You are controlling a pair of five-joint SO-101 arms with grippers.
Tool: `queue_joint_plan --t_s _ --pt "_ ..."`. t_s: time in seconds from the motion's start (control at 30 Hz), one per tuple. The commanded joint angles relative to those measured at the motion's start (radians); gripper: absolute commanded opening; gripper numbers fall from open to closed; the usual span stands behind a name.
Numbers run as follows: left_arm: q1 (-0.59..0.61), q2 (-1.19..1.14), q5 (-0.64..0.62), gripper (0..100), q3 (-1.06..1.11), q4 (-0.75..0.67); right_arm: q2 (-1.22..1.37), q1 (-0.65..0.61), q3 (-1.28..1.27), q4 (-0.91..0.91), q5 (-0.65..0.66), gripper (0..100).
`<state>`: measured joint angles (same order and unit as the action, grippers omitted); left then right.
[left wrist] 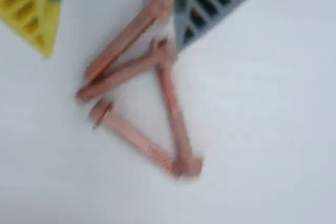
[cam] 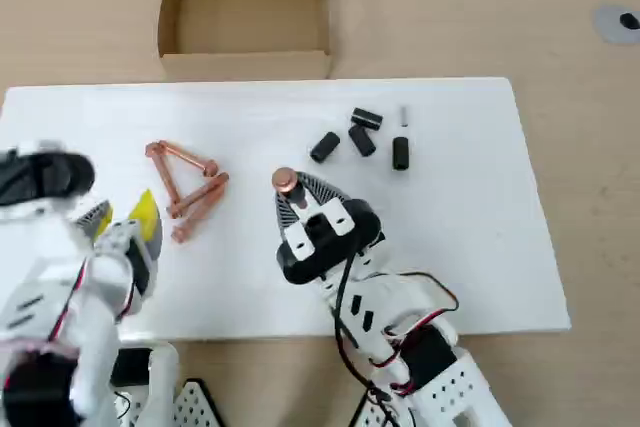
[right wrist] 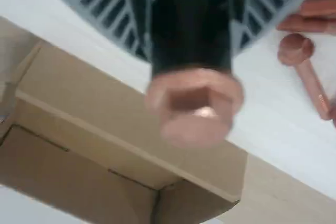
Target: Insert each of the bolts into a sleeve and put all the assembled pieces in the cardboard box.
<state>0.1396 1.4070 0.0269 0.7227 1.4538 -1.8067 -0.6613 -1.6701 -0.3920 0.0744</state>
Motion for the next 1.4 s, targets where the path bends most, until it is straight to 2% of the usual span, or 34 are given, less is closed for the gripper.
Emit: queue_joint_plan --t_s 0.0,0.13,0.37,0.57,0.8,1.1,1.37 --pt "0.011 -0.035 0.008 17 0.040 -0.035 -0.097 0.022 0.124 0.041 0.026 0.9" --pt "0.017 -0.035 0.009 17 0.120 -0.095 0.042 0.022 0.262 0.041 0.020 0.9" --pt "0.017 -0.035 0.009 17 0.186 -0.157 0.552 0.079 0.651 0.043 -0.080 0.9" --pt "0.020 -0.035 0.018 17 0.219 -0.226 0.909 0.087 0.885 0.057 -0.092 0.9" --pt "0.020 -0.041 0.158 17 0.224 -0.238 1.241 0.122 1.024 0.331 -0.086 0.9" --pt "0.123 -0.039 0.158 17 0.351 -0.296 1.773 0.239 1.359 0.534 -0.092 0.9" --pt "0.120 -0.035 0.161 17 0.361 -0.299 2.201 0.294 1.732 0.592 -0.092 0.9"
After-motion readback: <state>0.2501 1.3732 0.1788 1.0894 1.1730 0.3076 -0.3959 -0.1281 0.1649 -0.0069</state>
